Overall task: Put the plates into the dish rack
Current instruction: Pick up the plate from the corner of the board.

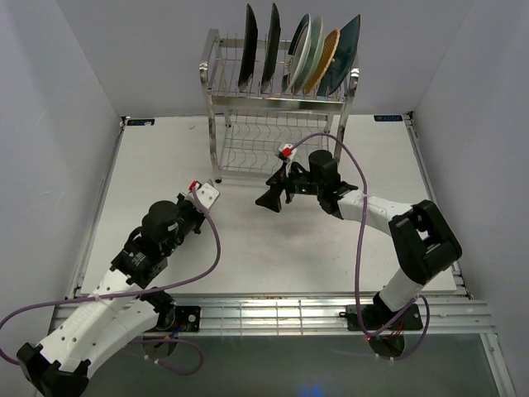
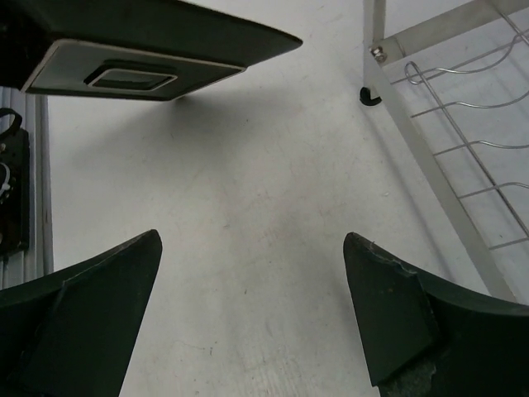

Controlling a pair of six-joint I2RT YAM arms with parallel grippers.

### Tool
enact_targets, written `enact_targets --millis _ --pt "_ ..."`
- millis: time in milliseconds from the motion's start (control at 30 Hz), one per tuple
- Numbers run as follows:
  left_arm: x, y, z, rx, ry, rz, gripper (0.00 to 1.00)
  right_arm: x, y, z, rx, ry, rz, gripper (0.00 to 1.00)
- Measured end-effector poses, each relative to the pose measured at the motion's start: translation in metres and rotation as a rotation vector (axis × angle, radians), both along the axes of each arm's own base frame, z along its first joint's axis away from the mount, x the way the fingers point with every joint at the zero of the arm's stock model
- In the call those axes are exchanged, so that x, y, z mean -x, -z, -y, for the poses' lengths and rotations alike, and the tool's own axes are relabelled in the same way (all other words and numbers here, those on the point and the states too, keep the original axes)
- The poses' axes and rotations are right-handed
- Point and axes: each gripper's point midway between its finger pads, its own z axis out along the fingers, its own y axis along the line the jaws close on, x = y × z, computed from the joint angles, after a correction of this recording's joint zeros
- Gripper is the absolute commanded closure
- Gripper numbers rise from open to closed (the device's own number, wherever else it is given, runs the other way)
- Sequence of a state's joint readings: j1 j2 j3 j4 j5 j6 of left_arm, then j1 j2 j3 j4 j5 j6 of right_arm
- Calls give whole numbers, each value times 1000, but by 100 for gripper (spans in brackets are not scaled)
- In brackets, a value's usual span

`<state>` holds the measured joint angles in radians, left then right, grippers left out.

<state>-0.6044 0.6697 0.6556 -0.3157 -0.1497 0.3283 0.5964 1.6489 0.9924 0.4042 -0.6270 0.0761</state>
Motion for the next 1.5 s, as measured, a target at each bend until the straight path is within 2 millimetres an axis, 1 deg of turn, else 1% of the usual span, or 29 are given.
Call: enact_targets --millis 67,133,233,267,300,333,400,467,533,600,733,900,1033,1133,1167,1233,1267,1333,1400,1500 --pt "2 -2 1 16 7 2 100 10 7 3 -10 -33 40 4" --pt "4 0 4 21 21 -10 100 19 12 4 -17 -72 101 2" --pt "8 3 7 19 47 -27 100 34 13 0 -32 -138 202 6" --pt "9 4 8 20 55 -30 100 41 12 -2 -40 -170 232 6" --pt "10 4 8 20 60 -31 100 46 9 -5 -51 -204 258 9" --pt "11 4 10 23 69 -33 100 51 4 -8 -66 -236 291 10" --pt "13 3 11 31 83 -34 100 61 -4 -13 -95 -306 332 10" --pt "16 2 13 40 97 -35 100 66 -13 -16 -119 -366 370 10" --pt "19 1 16 48 118 -37 100 68 -21 -21 -144 -414 415 10" --pt "22 0 18 56 136 -38 100 70 -25 -24 -159 -441 459 10" --pt "29 -1 20 66 171 -40 100 77 -24 -33 -169 -492 519 10" --pt "39 -4 24 79 218 -42 100 73 -22 -50 -184 -541 559 10" --pt "47 -5 27 88 258 -45 100 67 -22 -58 -196 -546 581 10" --pt "51 -5 29 92 279 -48 100 63 -24 -63 -203 -549 590 4" --pt "52 -5 29 92 283 -49 100 62 -26 -65 -207 -552 595 0" --pt "54 -5 30 93 294 -51 100 60 -32 -70 -219 -560 613 5" --pt "55 -5 30 93 299 -51 100 59 -36 -73 -226 -569 621 5" --pt "56 -5 31 95 306 -49 100 61 -40 -77 -239 -587 630 10" --pt "58 -5 31 96 310 -50 100 64 -42 -79 -249 -611 631 17" --pt "60 -5 31 94 317 -50 100 71 -40 -82 -265 -661 614 23"
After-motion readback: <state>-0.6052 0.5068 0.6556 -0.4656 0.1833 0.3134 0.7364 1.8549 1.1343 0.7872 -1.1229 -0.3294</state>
